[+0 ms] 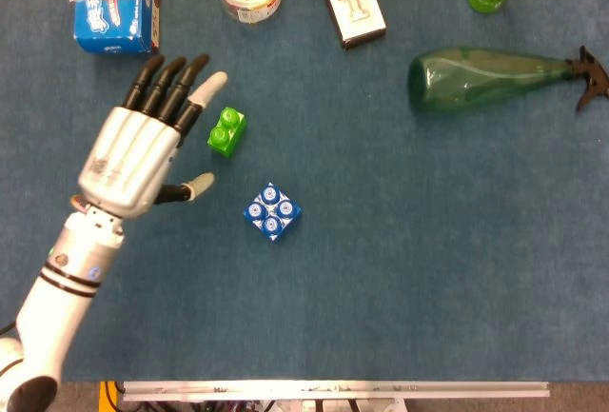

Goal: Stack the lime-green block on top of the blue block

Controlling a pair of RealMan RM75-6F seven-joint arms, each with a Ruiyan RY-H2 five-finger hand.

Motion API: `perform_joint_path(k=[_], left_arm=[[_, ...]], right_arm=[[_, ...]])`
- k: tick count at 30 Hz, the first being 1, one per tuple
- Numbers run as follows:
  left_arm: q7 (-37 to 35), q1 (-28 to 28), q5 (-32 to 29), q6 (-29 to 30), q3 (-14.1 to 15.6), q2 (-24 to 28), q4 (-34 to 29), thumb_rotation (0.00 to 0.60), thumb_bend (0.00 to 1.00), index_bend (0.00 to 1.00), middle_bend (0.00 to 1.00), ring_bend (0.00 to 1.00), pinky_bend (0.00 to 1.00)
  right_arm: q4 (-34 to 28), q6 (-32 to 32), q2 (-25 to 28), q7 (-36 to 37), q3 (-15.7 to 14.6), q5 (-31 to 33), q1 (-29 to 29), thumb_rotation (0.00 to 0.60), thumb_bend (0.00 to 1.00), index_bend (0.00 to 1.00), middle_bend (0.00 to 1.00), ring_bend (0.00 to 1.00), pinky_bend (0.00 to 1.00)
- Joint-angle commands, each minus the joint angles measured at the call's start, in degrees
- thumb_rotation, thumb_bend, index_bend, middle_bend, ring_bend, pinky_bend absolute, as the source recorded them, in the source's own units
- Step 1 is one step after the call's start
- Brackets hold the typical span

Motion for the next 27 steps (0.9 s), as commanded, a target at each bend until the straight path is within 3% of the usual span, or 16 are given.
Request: perform_joint_path(k=[1,27], left_arm=[[1.47,-1.53,-2.25,-1.77,-0.39,-2.27,1.78,0.6,0.13,0.0,0.0,0.0,0.01],[11.23,-10.07,-12.39,-6.73,-2.0,-15.98,14.21,0.6,0.13,0.0,0.0,0.0,0.01]], right_arm=[[0.11,0.05,0.15,0.41,0.11,-0.01,-0.05,0.6,0.53,0.49,0.37,0.31,0.49],[0.29,0.13,0.84,2.13,0.24,-0.3,-0.54,0.6,0.53,0.49,0.37,0.31,0.49]])
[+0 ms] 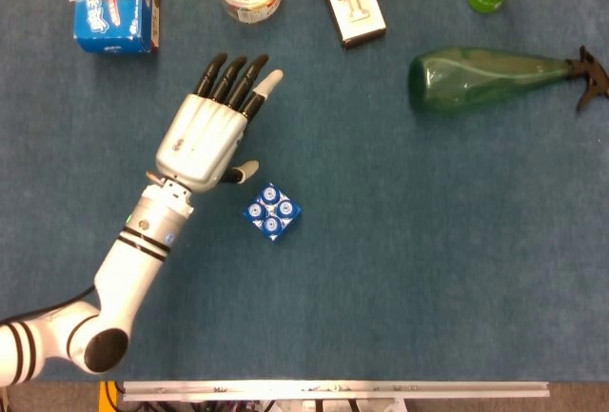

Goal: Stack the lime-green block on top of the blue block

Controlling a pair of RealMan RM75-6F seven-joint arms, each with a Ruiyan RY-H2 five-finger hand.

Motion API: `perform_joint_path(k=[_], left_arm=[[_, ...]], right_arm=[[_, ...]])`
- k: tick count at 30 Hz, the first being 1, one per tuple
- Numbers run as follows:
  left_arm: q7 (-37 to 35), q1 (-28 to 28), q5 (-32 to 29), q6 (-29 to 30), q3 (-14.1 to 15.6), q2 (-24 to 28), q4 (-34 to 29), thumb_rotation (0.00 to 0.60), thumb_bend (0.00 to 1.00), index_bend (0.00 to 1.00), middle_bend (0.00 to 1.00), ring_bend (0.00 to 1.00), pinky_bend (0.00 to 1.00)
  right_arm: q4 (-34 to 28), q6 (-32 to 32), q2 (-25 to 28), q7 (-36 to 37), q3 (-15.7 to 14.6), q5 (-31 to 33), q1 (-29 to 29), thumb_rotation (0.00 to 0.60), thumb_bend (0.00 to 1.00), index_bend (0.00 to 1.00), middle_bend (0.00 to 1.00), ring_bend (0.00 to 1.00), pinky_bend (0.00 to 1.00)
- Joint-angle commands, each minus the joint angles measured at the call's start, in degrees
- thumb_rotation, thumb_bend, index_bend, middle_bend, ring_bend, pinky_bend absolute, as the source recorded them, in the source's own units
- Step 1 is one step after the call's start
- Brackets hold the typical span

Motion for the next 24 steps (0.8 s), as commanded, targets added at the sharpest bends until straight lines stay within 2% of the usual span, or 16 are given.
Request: perform_joint_path(k=[1,11,17,24], left_arm=[[1.12,-0.91,-1.04,-0.58,-0.13,-1.14,1.28,0.6,0.13,0.0,0.0,0.0,0.01],[4.3,-4.58,-1.64,-2.96,0.78,-5.33,6.73,0.6,0.13,0.0,0.0,0.0,0.01],[-1.99,-5.44,2.2,-2.72,1.89,-5.61,9.56,0.6,0.13,0.0,0.0,0.0,0.01],[-5.71,-6.09,4.96,-2.45,3.15,-6.13,13.08,0.6,0.13,0.0,0.0,0.0,0.01]], right_arm=[[0.0,-0.09,0.03,0.01,0.02,0.01,0.03,0.6,0.53,0.49,0.37,0.31,0.49],[-0.34,-0.34,0.04,-0.88,0.79,1.89,-0.28,0.6,0.53,0.49,0.37,0.31,0.49],[-0.04,0.78,0.41,0.98,0.73,1.15,-0.87,0.6,0.53,0.49,0.37,0.31,0.49],[0.06,0.94,0.58,1.63,0.7,0.89,-1.04,0.6,0.53,0.49,0.37,0.31,0.49]])
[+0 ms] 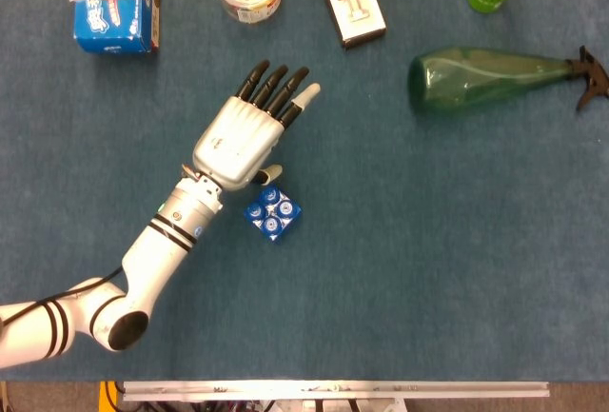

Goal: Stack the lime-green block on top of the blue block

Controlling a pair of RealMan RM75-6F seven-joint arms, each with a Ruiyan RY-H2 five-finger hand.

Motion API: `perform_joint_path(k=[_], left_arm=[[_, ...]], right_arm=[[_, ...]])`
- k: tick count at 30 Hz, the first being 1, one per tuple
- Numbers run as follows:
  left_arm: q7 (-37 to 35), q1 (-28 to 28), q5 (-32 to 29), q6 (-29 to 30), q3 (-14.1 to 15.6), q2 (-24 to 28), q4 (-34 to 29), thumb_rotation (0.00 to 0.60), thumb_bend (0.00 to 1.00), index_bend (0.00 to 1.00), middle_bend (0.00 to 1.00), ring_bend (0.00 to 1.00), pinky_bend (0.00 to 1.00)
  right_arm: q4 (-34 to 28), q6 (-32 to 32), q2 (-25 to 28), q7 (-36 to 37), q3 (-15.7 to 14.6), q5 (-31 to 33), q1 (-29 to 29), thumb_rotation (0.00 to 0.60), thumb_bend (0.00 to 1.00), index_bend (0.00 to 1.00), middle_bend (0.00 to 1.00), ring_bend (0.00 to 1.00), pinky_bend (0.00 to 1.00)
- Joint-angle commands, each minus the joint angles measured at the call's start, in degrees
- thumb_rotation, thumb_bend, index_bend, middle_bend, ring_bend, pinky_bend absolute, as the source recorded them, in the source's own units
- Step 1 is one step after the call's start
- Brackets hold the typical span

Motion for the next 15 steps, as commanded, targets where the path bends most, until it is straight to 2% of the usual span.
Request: perform_joint_path(k=[1,15], left_arm=[[-1.33,-0.34,0.55,0.18,0.34,-0.33,1.39,0.6,0.13,0.0,0.0,0.0,0.01],[-1.3,-1.28,-3.0,-1.79,-0.57,-1.08,6.31,0.6,0.13,0.0,0.0,0.0,0.01]], right_arm=[[0.07,0.13,0.03,0.27,0.02,-0.07,-0.08,0.6,0.53,0.49,0.37,0.31,0.49],[0.18,-0.16,0.13,0.44,0.23,0.24,-0.17,0.6,0.53,0.49,0.37,0.31,0.49]])
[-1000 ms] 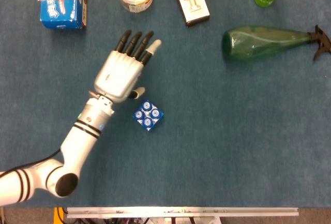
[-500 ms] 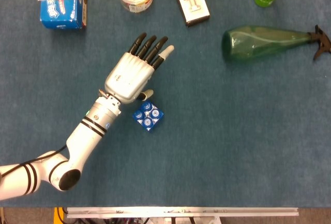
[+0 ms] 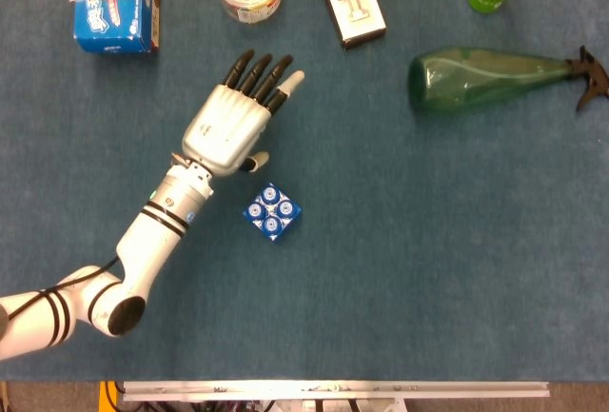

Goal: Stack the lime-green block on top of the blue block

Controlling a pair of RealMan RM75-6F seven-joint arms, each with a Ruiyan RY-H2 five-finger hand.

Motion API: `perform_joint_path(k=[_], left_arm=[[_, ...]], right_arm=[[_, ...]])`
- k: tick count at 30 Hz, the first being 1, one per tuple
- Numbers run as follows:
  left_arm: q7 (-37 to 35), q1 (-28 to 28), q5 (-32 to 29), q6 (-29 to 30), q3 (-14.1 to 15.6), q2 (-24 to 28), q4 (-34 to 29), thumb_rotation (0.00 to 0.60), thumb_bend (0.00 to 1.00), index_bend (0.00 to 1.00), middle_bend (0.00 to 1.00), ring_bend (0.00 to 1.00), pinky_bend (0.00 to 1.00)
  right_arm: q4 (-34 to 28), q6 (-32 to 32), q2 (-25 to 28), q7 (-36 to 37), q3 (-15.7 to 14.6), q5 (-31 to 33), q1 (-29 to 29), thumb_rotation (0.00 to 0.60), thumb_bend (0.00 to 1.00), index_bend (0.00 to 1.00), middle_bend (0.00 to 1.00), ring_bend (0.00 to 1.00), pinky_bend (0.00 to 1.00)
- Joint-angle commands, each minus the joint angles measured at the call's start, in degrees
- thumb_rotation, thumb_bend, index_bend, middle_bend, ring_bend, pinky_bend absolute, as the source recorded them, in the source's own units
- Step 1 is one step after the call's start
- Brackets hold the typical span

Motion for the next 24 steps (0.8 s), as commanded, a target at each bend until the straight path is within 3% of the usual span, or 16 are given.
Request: perform_joint_path(k=[1,24], left_arm=[[0.31,-0.18,-0.93,-0.52,-0.17,-0.35,1.04,0.6,0.13,0.0,0.0,0.0,0.01],[0.51,-0.15,-2.19,-1.35,1.6,-1.41,6.13,0.6,0.13,0.0,0.0,0.0,0.01]], right_arm=[[0.0,-0.02,0.0,0.0,0.03,0.03,-0.01,0.6,0.53,0.49,0.37,0.31,0.49],[0.11,0.01,0.0,0.24,0.19,0.06,-0.21,0.6,0.53,0.49,0.37,0.31,0.49]])
